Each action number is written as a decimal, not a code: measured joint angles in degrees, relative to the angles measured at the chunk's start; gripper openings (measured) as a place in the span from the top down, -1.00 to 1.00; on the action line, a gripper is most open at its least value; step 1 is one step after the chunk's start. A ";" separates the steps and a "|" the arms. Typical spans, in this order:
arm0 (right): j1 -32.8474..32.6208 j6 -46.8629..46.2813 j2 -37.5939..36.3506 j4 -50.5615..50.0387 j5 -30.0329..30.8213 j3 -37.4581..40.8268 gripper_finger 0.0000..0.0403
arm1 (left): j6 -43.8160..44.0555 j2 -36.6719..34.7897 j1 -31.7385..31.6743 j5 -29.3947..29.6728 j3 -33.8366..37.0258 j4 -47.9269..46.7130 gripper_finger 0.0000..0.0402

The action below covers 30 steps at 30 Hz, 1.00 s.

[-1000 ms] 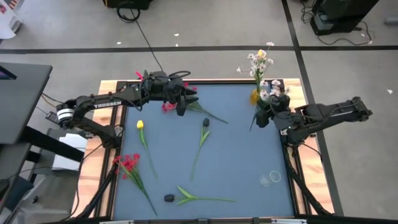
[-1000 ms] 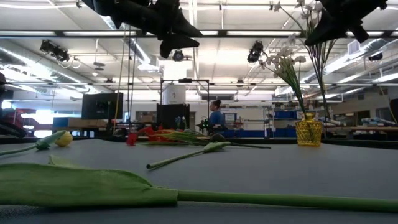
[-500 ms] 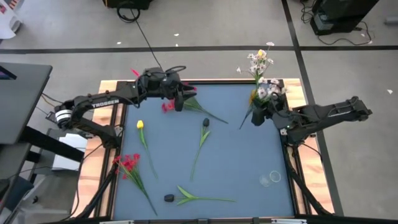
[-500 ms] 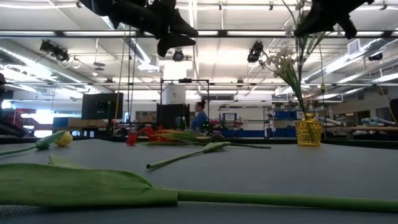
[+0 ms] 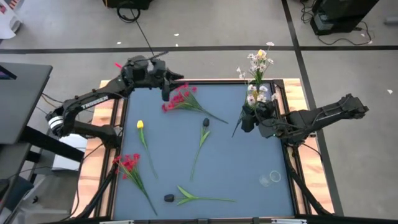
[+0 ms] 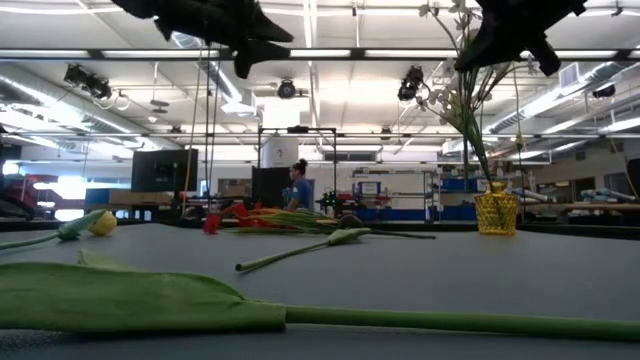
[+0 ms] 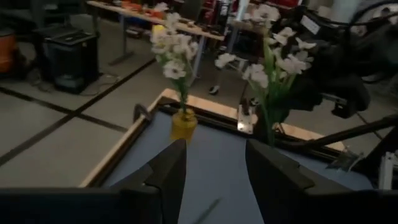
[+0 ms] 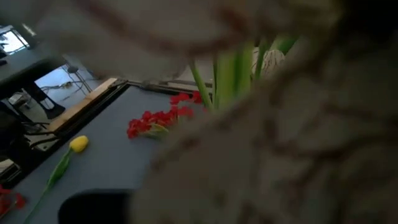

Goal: Sort flowers into vase by color
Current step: Put the white flowers into the yellow vase

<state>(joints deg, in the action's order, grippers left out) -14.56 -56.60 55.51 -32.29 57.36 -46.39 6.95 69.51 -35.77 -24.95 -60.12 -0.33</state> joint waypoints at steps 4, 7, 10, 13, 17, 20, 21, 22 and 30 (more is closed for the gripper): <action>-0.01 -0.25 -0.03 -1.59 1.52 0.00 0.97 | -0.30 -2.99 -1.19 0.15 0.67 -3.81 0.14; 0.52 0.54 -0.85 -4.86 5.00 0.00 0.97 | 1.48 -4.30 0.76 -1.51 3.39 -3.51 0.14; 1.75 2.77 -2.33 -7.23 7.57 0.00 0.97 | 4.73 -4.89 4.22 -1.45 7.56 -0.24 0.14; 3.91 6.09 -4.35 -7.65 7.93 0.00 0.97 | 9.50 -6.09 8.09 1.40 12.01 5.39 0.14; 7.71 12.63 -6.88 -7.02 8.87 0.00 0.97 | 14.28 -6.81 14.20 11.16 17.17 15.24 0.14; 11.19 19.24 -8.68 -6.75 11.42 -0.17 0.97 | 15.77 -6.84 18.30 19.70 19.55 20.93 0.15; 12.54 21.51 -9.12 -6.77 13.12 -0.43 0.97 | 15.90 -6.66 19.53 22.51 19.91 22.53 0.15; 14.08 23.95 -9.62 -6.67 14.93 -0.76 0.97 | 15.90 -6.29 20.72 24.97 20.22 24.06 0.15; 31.30 36.25 -11.82 1.89 14.13 -1.57 0.97 | 15.95 -5.19 27.02 35.19 20.41 26.19 0.15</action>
<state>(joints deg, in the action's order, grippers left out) 16.74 -20.35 43.68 -30.41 71.49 -47.96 22.90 64.32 -8.76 10.24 -39.70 25.86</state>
